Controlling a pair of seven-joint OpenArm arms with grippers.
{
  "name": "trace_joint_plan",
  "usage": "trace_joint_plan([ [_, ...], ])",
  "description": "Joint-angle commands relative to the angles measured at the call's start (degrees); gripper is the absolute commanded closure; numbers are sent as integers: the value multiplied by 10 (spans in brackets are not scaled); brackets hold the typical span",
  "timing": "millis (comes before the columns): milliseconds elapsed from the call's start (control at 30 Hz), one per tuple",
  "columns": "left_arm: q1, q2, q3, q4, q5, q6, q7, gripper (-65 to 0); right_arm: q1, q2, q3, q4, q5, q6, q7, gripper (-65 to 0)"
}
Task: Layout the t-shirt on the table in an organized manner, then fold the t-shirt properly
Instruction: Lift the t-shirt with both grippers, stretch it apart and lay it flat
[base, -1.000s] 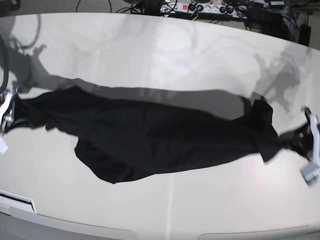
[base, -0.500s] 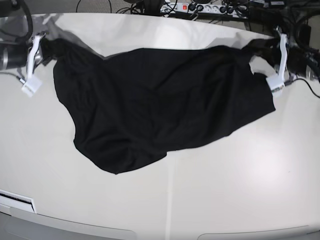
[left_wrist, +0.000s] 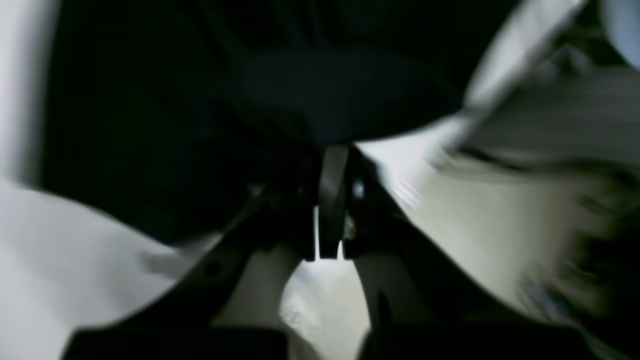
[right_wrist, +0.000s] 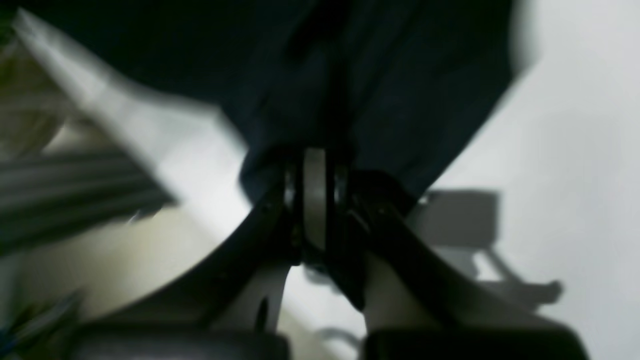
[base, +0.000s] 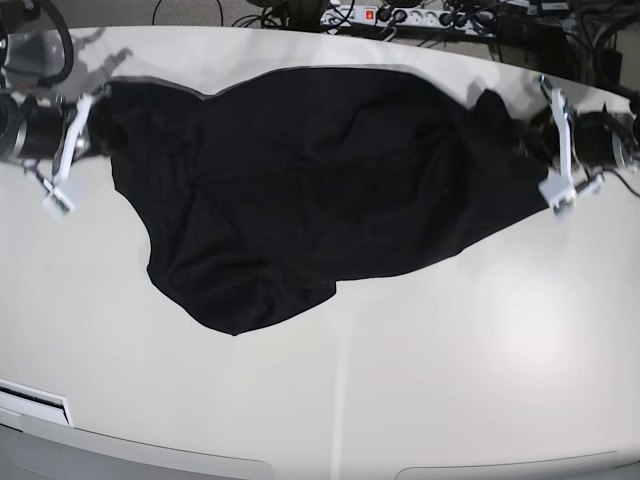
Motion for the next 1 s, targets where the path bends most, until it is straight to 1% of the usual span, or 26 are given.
trace_joint_plan([
  [0,-63,-17,-10,9,17,10,-28,0,41,13,8,11,3,-2,10,0],
  [33,-124,-25,-11,9,32,27,-21,0,76,13,17,22,7,-20,-18,0],
  [67,-189,-37,-16,9,35,54,-7,0,110,14,31,42,23,-48,-58,0],
  [100,-252,-51,-25,9,33,77,0,0,141,16,55,67,50,-62,-95,0],
  [133,-309,-64,-35,9,26,90,0,0,165,17,82,93,84,-62,-119,0],
  [200,-399,-91,-51,8,-8,95,11,0,180,26,143,135,148,-13,-129,0],
  [233,-427,-104,-53,5,-21,92,22,0,179,27,167,147,178,5,-130,0],
  [300,-457,-117,-53,-8,-55,74,37,0,178,24,196,151,210,12,-130,0],
  [367,-457,-112,-51,-30,-90,51,51,0,177,19,197,151,215,19,-133,0],
  [433,-436,-95,-47,-56,-128,25,68,0,169,8,190,148,215,19,-138,0],
  [533,-363,-73,-47,-91,-176,-4,106,0,119,-14,188,148,216,19,-139,0],
  [633,-292,-42,-47,-130,-196,-22,155,0,65,-44,183,148,212,19,-165,0],
  [700,-264,-20,-45,-158,-198,-27,178,0,46,-58,169,148,212,19,-185,0],
  [800,-230,-2,-33,-186,-221,-27,180,0,22,-60,143,148,204,19,-185,0],
  [900,-188,9,-31,-188,-221,-27,210,0,-8,-60,111,148,167,19,-185,0],
  [967,-156,8,-31,-188,-220,-27,226,0,-32,-61,83,148,134,19,-185,0],
])
